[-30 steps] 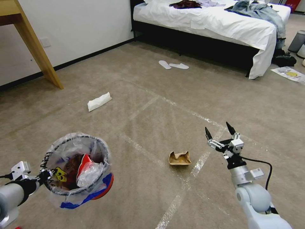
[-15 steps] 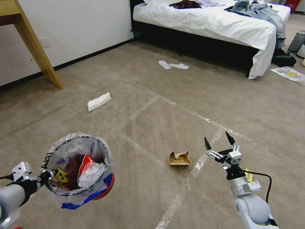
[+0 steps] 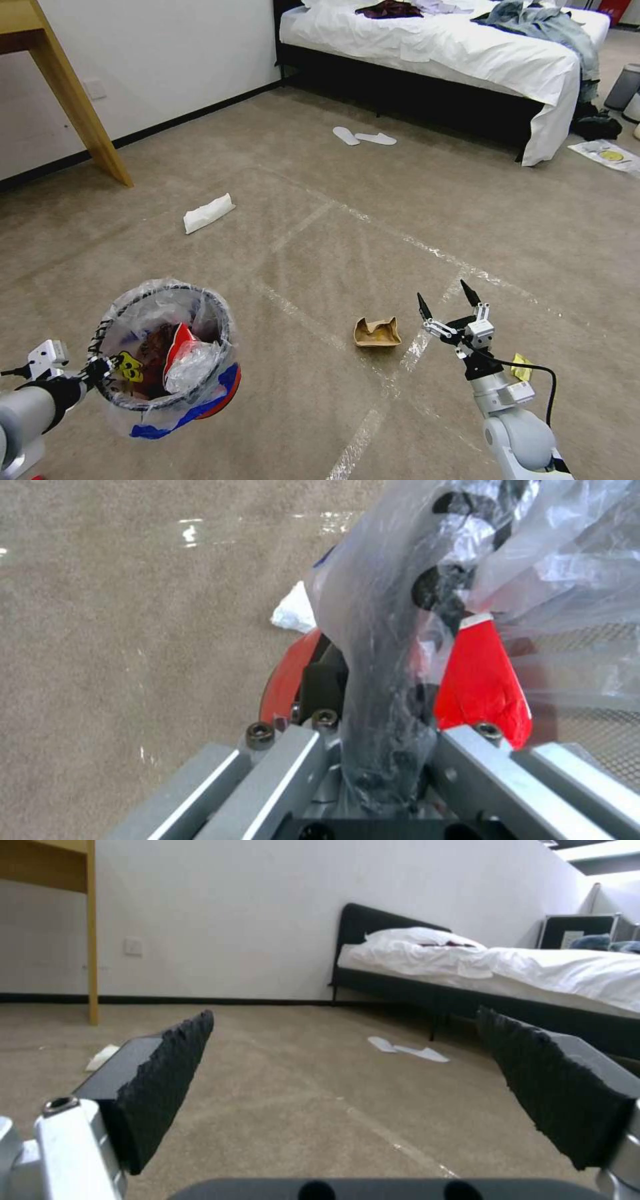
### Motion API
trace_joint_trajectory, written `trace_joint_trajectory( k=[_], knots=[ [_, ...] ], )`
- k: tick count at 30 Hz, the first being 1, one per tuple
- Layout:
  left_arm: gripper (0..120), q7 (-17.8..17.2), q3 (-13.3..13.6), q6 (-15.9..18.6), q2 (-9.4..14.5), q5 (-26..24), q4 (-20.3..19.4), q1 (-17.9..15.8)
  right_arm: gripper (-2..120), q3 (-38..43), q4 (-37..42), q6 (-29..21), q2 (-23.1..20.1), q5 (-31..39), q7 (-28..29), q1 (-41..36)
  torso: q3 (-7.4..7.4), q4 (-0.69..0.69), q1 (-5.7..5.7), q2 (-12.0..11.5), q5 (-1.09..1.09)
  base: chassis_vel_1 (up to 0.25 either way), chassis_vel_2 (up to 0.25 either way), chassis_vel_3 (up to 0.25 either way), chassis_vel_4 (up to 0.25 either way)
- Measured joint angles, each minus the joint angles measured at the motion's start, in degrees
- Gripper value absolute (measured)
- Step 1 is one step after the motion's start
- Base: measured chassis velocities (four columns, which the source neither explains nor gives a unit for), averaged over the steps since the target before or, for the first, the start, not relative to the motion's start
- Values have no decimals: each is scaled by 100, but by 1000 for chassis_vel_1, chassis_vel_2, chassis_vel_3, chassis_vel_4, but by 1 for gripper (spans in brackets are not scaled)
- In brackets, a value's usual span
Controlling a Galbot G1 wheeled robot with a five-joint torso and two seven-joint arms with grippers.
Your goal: Pick up the trash bin and place the garbage on the floor into it.
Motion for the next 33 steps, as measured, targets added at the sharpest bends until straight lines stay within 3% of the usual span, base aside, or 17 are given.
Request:
trace_joint_trajectory(
  k=[33],
  knots=[
    [1, 6, 32, -6, -52, 43, -78, 13, 100, -2, -26, 222, 55, -156, -33, -69, 0, 0, 0, 0, 0, -56, 56, 59, -61]
  ],
)
